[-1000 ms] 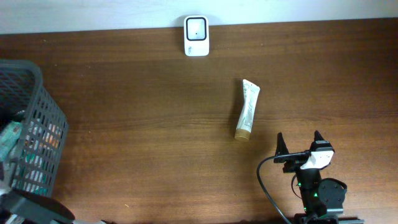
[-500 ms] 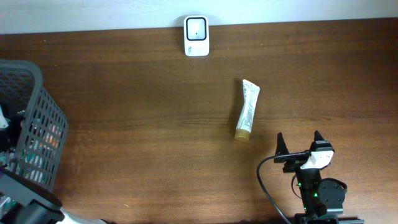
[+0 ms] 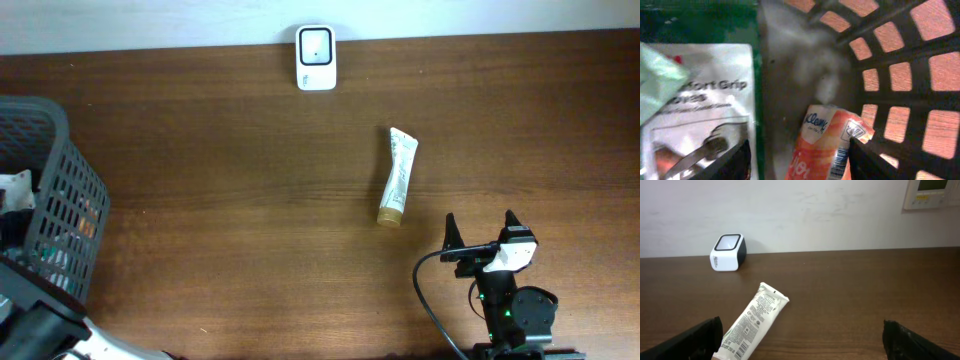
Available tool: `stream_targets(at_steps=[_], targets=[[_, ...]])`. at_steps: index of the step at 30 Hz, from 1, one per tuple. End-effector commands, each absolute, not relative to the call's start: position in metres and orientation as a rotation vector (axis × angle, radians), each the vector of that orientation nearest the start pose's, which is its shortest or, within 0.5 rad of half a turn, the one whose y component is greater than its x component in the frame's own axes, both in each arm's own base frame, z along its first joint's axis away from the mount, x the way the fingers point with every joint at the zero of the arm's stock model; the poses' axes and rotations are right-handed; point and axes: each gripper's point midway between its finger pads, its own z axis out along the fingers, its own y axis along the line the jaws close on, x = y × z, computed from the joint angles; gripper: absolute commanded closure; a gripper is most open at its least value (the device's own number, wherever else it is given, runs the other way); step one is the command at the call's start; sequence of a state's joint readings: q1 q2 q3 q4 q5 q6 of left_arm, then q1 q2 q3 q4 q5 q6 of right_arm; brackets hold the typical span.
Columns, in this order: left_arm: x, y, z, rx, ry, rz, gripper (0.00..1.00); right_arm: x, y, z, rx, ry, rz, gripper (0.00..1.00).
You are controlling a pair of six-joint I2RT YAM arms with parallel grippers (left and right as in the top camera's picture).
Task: Scan the item barcode
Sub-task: 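Reach the left gripper into the basket and grasp the orange tissue pack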
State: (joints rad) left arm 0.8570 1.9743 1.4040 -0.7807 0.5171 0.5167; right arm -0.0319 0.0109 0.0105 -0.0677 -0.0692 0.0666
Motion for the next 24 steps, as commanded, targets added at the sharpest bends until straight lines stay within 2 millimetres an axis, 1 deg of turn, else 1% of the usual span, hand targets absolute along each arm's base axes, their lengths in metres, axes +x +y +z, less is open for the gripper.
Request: stream_targets(at_steps=[1, 2, 3, 4, 5, 7, 8, 10, 11, 14, 15, 16, 17, 18, 19, 20, 21, 22, 23, 24], targets=[[0.344, 0.234, 0.046, -0.297, 2.619, -0.41, 0.5, 0.246, 0.005, 0.158, 0.019, 1.641, 0.08, 0.02], [0.346, 0.23, 0.046, -0.282, 2.622, -0.414, 0.57, 0.246, 0.005, 0.158, 0.019, 1.641, 0.08, 0.02], [0.349, 0.227, 0.046, -0.268, 2.626, -0.416, 0.59, 0.246, 0.005, 0.158, 0.019, 1.641, 0.08, 0.02], [0.349, 0.227, 0.045, -0.266, 2.632, -0.41, 0.58, 0.246, 0.005, 0.158, 0.019, 1.641, 0.08, 0.02], [0.347, 0.228, 0.044, -0.269, 2.643, -0.396, 0.67, 0.246, 0.005, 0.158, 0.019, 1.641, 0.08, 0.02], [0.346, 0.23, 0.043, -0.272, 2.654, -0.379, 0.98, 0.246, 0.005, 0.158, 0.019, 1.642, 0.08, 0.02], [0.346, 0.23, 0.043, -0.273, 2.656, -0.377, 1.0, 0.246, 0.005, 0.158, 0.019, 1.642, 0.08, 0.02], [0.347, 0.232, 0.047, -0.271, 2.648, -0.367, 1.0, 0.246, 0.005, 0.158, 0.019, 1.642, 0.08, 0.02], [0.351, 0.236, 0.059, -0.287, 2.628, -0.346, 1.0, 0.246, 0.005, 0.158, 0.019, 1.641, 0.08, 0.02], [0.366, 0.251, 0.123, -0.273, 2.527, -0.226, 1.0, 0.246, 0.005, 0.158, 0.019, 1.641, 0.08, 0.02], [0.373, 0.259, 0.171, -0.289, 2.439, -0.148, 1.0, 0.246, 0.005, 0.158, 0.019, 1.641, 0.08, 0.02], [0.376, 0.261, 0.211, -0.304, 2.365, -0.093, 1.0, 0.246, 0.005, 0.158, 0.019, 1.641, 0.08, 0.02], [0.375, 0.261, 0.238, -0.304, 2.313, -0.056, 1.0, 0.246, 0.005, 0.158, 0.019, 1.641, 0.08, 0.01], [0.37, 0.256, 0.289, -0.307, 2.215, 0.003, 1.0, 0.246, 0.005, 0.158, 0.019, 1.641, 0.08, 0.02], [0.365, 0.25, 0.313, -0.314, 2.167, 0.025, 1.0, 0.246, 0.005, 0.158, 0.019, 1.641, 0.08, 0.02], [0.354, 0.238, 0.348, -0.335, 2.093, 0.045, 1.0, 0.246, 0.005, 0.158, 0.019, 1.642, 0.08, 0.02], [0.343, 0.224, 0.375, -0.346, 2.033, 0.051, 1.0, 0.246, 0.005, 0.158, 0.019, 1.641, 0.08, 0.02], [0.338, 0.212, 0.391, -0.347, 1.996, 0.048, 1.0, 0.246, 0.005, 0.158, 0.019, 1.641, 0.08, 0.02], [0.334, 0.191, 0.408, -0.339, 1.956, 0.02, 1.0, 0.246, 0.005, 0.158, 0.019, 1.641, 0.08, 0.02], [0.336, 0.158, 0.422, -0.272, 1.929, -0.053, 1.0, 0.246, 0.005, 0.158, 0.019, 1.641, 0.08, 0.02]])
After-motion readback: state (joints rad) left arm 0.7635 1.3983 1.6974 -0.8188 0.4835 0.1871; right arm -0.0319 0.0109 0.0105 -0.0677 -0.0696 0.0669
